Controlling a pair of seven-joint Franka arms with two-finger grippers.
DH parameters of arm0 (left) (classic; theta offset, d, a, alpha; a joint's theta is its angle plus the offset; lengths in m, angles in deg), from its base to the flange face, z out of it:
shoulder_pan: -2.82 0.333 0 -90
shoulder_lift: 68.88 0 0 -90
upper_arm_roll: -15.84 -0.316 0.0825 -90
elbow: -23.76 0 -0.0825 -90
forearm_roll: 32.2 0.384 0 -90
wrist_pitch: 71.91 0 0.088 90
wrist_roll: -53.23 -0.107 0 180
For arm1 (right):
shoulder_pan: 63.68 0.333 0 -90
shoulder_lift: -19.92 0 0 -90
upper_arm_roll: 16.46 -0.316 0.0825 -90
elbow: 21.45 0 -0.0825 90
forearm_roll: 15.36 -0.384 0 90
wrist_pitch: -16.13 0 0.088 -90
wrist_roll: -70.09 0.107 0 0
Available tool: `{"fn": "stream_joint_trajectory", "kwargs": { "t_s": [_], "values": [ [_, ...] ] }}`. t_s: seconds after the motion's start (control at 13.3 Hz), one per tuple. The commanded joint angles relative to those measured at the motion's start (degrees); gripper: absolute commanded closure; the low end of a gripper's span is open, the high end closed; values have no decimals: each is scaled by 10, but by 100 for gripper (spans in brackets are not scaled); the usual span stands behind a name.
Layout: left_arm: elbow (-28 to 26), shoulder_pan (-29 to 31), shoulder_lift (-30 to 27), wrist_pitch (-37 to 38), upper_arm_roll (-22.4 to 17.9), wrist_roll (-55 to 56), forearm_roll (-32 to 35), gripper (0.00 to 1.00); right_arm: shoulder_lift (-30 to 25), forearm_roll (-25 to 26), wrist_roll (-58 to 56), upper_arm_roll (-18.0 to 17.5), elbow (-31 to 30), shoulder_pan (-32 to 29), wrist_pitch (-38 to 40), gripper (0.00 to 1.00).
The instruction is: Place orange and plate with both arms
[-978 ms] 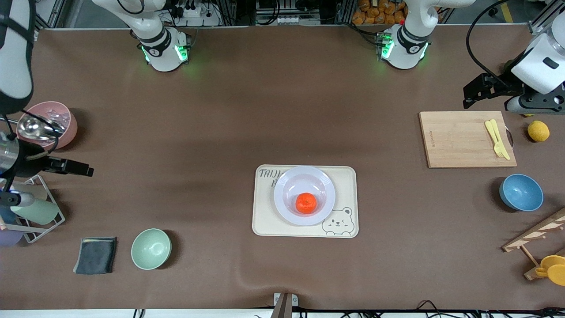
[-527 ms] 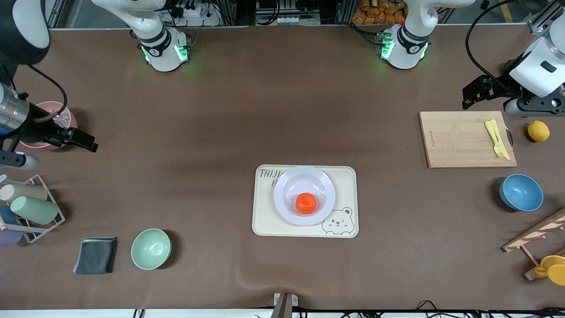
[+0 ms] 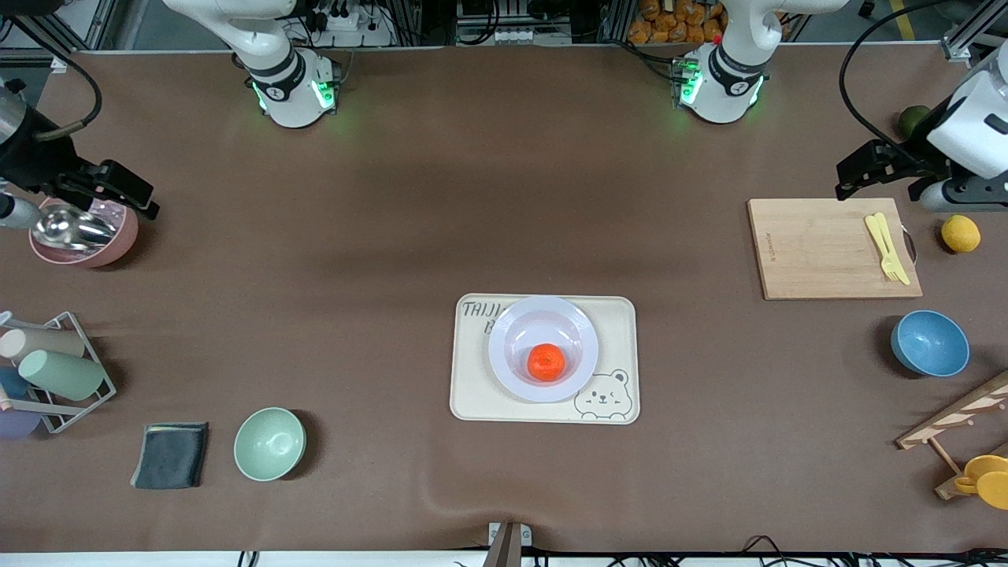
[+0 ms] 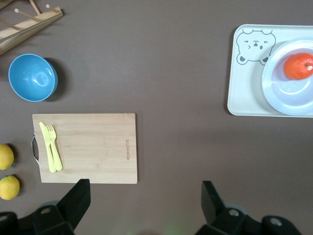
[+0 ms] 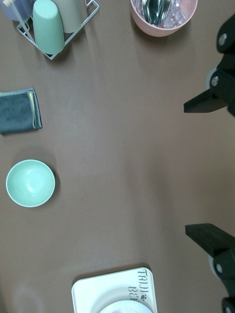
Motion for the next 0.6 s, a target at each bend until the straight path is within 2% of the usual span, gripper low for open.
{"fn": "stream_joint_trajectory", "kwargs": {
  "t_s": [0.0,0.53],
  "values": [
    [6,1,-1,-2,0,11,4,0,8,2,31,0,-13,13,-16,0],
    [6,1,-1,-2,0,17,5,0,20,4,29,0,-4,14,-27,0]
  ]
}}
